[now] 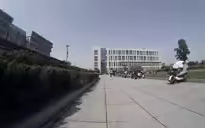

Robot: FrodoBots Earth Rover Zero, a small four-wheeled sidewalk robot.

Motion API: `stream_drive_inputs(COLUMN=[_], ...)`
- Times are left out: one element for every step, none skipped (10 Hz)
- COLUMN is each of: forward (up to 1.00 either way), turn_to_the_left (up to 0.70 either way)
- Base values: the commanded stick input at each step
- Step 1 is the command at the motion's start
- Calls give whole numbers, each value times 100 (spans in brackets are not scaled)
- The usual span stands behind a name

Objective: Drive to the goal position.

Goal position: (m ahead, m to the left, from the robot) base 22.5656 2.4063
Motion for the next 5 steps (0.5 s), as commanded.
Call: stream_drive_inputs(forward=[85, 85, 85, 85, 85], turn_to_the_left=[0, 0, 0, 0, 0])
